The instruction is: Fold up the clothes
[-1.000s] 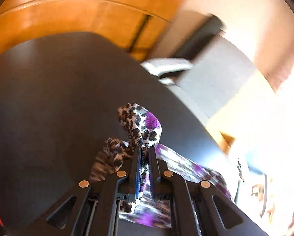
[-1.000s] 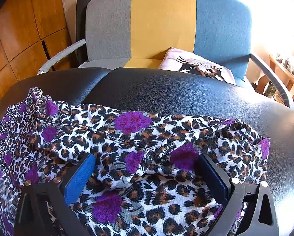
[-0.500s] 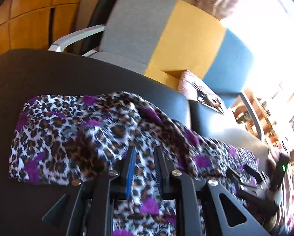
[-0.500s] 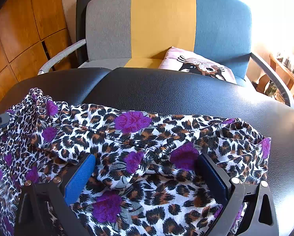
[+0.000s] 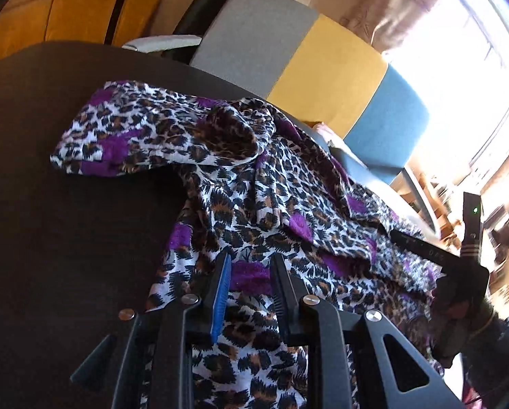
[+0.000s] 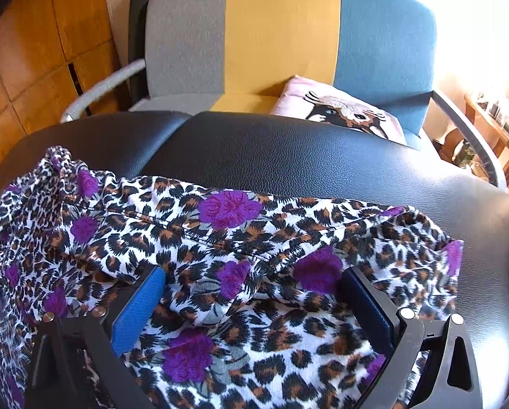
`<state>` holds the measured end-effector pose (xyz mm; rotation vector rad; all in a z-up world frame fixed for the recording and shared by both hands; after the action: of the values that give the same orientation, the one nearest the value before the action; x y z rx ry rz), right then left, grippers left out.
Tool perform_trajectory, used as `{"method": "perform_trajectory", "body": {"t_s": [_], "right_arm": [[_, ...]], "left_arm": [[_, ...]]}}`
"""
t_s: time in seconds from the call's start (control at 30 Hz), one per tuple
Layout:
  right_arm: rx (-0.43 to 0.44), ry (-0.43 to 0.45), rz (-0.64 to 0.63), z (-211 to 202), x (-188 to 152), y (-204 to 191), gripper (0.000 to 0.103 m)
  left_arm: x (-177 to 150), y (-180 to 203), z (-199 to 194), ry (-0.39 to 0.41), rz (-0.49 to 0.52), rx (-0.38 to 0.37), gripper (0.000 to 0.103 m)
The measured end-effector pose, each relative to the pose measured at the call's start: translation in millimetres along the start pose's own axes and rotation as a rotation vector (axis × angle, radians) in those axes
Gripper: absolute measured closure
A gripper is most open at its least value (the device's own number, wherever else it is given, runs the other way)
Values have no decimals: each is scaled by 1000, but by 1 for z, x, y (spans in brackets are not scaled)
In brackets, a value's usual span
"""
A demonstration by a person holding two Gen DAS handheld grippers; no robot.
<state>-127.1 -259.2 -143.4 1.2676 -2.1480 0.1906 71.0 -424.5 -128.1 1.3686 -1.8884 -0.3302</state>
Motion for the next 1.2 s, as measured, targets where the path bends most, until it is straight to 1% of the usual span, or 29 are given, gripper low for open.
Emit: {"method": "perform_trajectory", "body": {"t_s": [0.03, 0.1, 0.13, 0.23, 0.27, 0.3, 0.37, 0.4, 0.47, 0.53, 0.57, 0.6, 0.63, 0.67, 0.7, 0.77, 0.8, 0.83, 0.87, 0.9, 1.0, 1.2], "right_arm": [[-8, 26, -34, -9, 7, -8, 5], [-10, 81, -106, -28, 21, -27, 7], [23, 120, -154, -40, 31, -43, 7], [149, 224, -323, -70, 63, -104, 11], [193, 242, -369, -76, 73, -123, 17], [238, 245, -405, -79, 81, -141, 23], [310, 224, -455, -77, 96, -175, 27], [331, 209, -475, -74, 102, -190, 27], [345, 169, -500, -63, 110, -215, 27], [343, 124, -513, -50, 114, -231, 27], [339, 101, -518, -43, 115, -237, 28], [336, 79, -523, -36, 115, -244, 33], [336, 55, -526, -29, 116, -249, 36], [341, 30, -526, -22, 117, -252, 44], [344, 0, -524, -14, 117, -255, 49], [338, -53, -514, -1, 116, -257, 50], [322, -61, -505, 2, 115, -255, 56], [307, -69, -495, 6, 115, -253, 64], [301, -69, -481, 7, 115, -251, 83], [298, -57, -468, 4, 115, -249, 96], [281, -10, -442, -11, 117, -241, 99], [319, 134, -336, -70, 140, -211, 99]], "left_arm": [[0, -2, -1, 1, -10, -15, 80], [0, -7, -1, 3, -28, -38, 80], [0, -9, 0, 3, -36, -48, 80], [0, -12, -5, 1, -63, -77, 80], [0, -13, -6, 0, -72, -88, 80], [0, -15, -6, -2, -80, -98, 80], [0, -17, -8, -3, -89, -109, 80], [0, -18, -9, -3, -93, -114, 80], [0, -20, -11, -2, -97, -122, 80], [0, -22, -12, -2, -102, -129, 80], [-1, -22, -12, -1, -104, -132, 80], [-1, -23, -12, -1, -106, -136, 80], [-1, -24, -13, -1, -109, -139, 80], [-1, -25, -14, 0, -111, -143, 80], [-1, -26, -14, 0, -112, -145, 80], [-2, -27, -16, 1, -114, -149, 80], [-2, -28, -17, 1, -115, -151, 80], [-2, -29, -17, 2, -116, -153, 80], [-2, -29, -18, 2, -116, -154, 80], [-3, -30, -19, 4, -116, -155, 80], [-4, -31, -20, 6, -112, -152, 80], [-5, -30, -22, 3, -108, -138, 80]]}}
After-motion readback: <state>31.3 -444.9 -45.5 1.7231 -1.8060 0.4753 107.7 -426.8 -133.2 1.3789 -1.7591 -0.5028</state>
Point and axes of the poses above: each gripper's, at about its wrist camera, not at the fingertips, and z roughly the way its jaws point, y to its right, x to its top, the point moved 1 cm from there along z, roughly the way its jaws point, and after that the axes turned 15 degrees about -z, right-handed, at the moved point
